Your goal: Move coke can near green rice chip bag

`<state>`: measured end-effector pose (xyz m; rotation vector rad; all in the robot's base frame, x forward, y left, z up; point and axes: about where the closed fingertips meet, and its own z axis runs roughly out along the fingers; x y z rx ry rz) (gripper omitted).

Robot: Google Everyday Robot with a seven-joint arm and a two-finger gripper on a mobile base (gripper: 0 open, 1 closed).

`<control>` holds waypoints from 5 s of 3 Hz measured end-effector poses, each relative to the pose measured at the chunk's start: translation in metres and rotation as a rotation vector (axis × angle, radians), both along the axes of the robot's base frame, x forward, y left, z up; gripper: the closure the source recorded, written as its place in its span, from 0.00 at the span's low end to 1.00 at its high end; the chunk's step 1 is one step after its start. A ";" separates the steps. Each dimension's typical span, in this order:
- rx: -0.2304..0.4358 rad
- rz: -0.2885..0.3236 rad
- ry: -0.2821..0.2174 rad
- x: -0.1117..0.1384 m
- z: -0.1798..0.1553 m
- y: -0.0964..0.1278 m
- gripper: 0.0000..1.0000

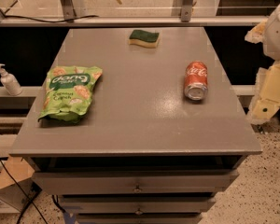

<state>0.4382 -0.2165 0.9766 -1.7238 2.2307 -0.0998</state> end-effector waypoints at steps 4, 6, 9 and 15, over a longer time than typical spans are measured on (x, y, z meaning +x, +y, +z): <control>0.196 0.072 -0.054 0.048 -0.016 0.017 0.00; 0.208 0.074 -0.056 0.050 -0.017 0.020 0.00; 0.519 -0.061 -0.042 0.136 -0.077 0.044 0.00; 0.642 -0.001 -0.074 0.158 -0.075 0.091 0.87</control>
Offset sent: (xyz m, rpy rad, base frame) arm 0.0080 -0.0036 -0.0082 -0.0162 0.0372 0.0074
